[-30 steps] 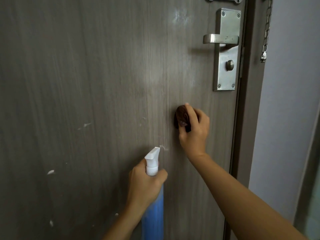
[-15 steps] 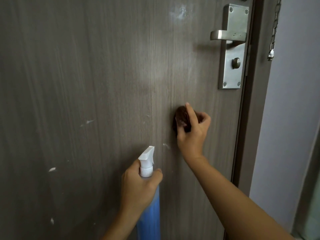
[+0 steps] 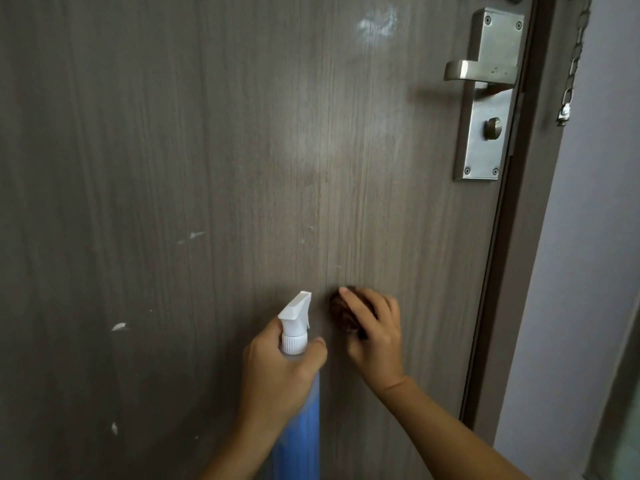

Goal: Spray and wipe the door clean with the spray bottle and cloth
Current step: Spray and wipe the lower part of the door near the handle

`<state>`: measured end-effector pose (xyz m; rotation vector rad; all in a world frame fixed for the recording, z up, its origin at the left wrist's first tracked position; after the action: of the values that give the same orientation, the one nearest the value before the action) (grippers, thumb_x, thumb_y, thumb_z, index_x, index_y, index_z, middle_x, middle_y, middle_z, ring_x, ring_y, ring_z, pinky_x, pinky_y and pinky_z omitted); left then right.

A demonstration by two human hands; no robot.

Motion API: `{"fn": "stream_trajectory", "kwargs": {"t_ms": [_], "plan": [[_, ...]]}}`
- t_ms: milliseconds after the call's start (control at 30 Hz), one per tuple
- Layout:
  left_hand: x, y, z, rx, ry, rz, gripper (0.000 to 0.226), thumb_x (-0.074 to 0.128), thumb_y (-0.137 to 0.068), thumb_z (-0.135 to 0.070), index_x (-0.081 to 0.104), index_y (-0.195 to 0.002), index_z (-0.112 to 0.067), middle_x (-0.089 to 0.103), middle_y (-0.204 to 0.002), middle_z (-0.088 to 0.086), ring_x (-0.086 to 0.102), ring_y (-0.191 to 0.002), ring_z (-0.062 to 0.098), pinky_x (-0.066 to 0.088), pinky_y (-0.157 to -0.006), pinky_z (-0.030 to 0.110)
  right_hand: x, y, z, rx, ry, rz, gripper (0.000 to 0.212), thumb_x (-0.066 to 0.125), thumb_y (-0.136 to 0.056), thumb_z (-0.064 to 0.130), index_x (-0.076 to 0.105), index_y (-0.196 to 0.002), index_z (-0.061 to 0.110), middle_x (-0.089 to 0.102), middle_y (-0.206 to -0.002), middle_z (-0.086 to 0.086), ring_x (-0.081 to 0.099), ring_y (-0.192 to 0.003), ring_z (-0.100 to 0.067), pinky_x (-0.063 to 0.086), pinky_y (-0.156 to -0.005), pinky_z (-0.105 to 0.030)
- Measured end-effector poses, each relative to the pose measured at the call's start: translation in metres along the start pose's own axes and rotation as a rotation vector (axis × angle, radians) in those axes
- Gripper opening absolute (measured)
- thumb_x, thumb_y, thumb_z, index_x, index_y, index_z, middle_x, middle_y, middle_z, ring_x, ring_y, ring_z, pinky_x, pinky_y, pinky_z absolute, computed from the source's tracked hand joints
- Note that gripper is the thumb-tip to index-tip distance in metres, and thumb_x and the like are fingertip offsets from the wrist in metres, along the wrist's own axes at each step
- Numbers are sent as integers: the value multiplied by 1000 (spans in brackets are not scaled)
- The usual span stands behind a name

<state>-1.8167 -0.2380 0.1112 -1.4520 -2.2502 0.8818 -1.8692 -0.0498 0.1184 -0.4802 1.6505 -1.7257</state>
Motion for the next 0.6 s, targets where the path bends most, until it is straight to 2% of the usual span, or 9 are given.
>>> {"fn": "stream_trajectory", "kwargs": {"t_ms": [67,133,200,300,400,433,533,600], "plan": [[-4,-2,-1,-1,-11,-9,33,67,-63,-48,59,-68,-17,54,-53,-10,46,-48,2,39,-47,21,-10,-30,4,69,-43,-79,69,61,-71,-7,66,-137,13,63,-123,-8,56,-105,-33,49,-96,-42],[-6,-6,-5,8,-10,-11,31,68,-63,-47,56,-65,-19,53,-51,-11,45,-46,1,37,-46,18,-20,-68,-1,169,-100,-188,72,66,-72,-11,60,-141,10,61,-123,-6,56,-108,-31,46,-99,-32],[-8,-9,-9,13,-8,-15,28,70,-64,-42,52,-62,-21,51,-50,-13,45,-45,1,37,-45,16,-24,-101,-6,264,-154,-258,71,70,-76,-9,55,-143,9,58,-125,-1,56,-113,-30,44,-101,-30],[-11,-15,-9,15,-3,-26,29,70,-64,-43,52,-63,-20,51,-51,-12,45,-46,2,37,-46,16,-15,-120,4,222,-4,-228,65,73,-82,4,51,-142,8,55,-126,-15,52,-112,-34,43,-99,-42],[-15,-16,-6,10,11,-36,29,68,-63,-47,54,-64,-21,52,-51,-12,45,-46,2,38,-47,18,-3,-95,9,136,229,-151,62,64,-86,23,46,-142,5,54,-125,-24,49,-109,-40,41,-92,-51],[-17,-16,-5,11,17,-39,28,68,-63,-47,54,-64,-22,52,-51,-12,45,-46,1,38,-47,18,1,-81,7,107,265,-129,63,65,-84,24,46,-141,5,55,-124,-25,50,-107,-41,42,-91,-52],[-20,-13,-4,10,33,-33,22,68,-64,-46,56,-65,-28,51,-50,-12,45,-46,1,37,-46,17,10,-30,-6,56,297,-46,80,86,-68,15,45,-137,11,55,-122,-26,53,-104,-43,48,-87,-54],[-23,-11,-4,6,27,-32,17,69,-64,-45,57,-67,-33,51,-51,-13,45,-46,0,36,-47,16,14,-2,-11,41,309,17,81,88,-64,17,47,-135,15,49,-122,-21,50,-104,-41,48,-86,-54]]}}
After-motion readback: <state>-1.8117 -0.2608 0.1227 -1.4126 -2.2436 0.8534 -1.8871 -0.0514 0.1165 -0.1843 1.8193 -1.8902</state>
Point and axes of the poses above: each hand's wrist, its own y-axis away from the middle knuckle, its own x-axis out of the palm, z = x × y, the point moved 9 cm from there along -y, towards the middle knuckle
